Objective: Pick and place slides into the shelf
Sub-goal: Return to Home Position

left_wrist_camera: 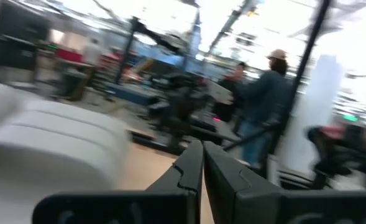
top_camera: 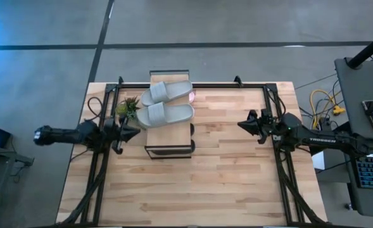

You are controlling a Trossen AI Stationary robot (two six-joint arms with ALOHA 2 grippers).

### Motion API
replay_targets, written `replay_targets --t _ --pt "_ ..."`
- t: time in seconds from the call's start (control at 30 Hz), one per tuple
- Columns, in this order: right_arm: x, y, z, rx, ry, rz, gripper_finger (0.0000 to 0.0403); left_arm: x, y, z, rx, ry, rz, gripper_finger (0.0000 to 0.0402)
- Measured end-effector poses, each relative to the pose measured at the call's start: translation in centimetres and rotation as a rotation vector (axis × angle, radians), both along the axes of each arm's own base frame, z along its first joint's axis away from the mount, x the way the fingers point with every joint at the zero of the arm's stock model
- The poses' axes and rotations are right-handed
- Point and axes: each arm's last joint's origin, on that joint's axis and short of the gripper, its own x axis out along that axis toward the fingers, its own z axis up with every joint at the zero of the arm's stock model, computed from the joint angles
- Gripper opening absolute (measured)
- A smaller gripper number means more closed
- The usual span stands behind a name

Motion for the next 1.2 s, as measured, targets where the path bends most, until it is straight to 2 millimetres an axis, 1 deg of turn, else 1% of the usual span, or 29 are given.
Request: replay_targets --t 0.1,0.23,0.4,0.57,0.9,1.2 --pt "-0.3 0.1 0.3 -0.007 -0.026 0.001 0.0009 0.0 0.7 0.0 -0.001 0.001 0.079 0.0" --pt "-0.6 0.2 0.7 -0.019 -0.071 0.001 0.0009 0.0 1.3 0.0 0.0 0.001 0.137 0.0" --pt "-1.5 0.4 1.5 -0.042 -0.161 0.001 0.0009 0.0 1.4 0.0 0.0 0.004 0.144 0.0" --pt "-1.9 0.5 1.9 -0.054 -0.207 0.001 0.0009 0.2 1.4 -0.3 0.001 0.033 0.144 0.0" --pt "-0.8 0.2 0.2 -0.007 -0.027 0.001 0.0009 0.4 1.4 -0.4 0.001 0.054 0.143 0.0" --pt "-0.3 0.1 -0.3 0.007 0.029 0.001 0.0009 0.3 1.4 -0.4 0.001 0.045 0.143 0.0"
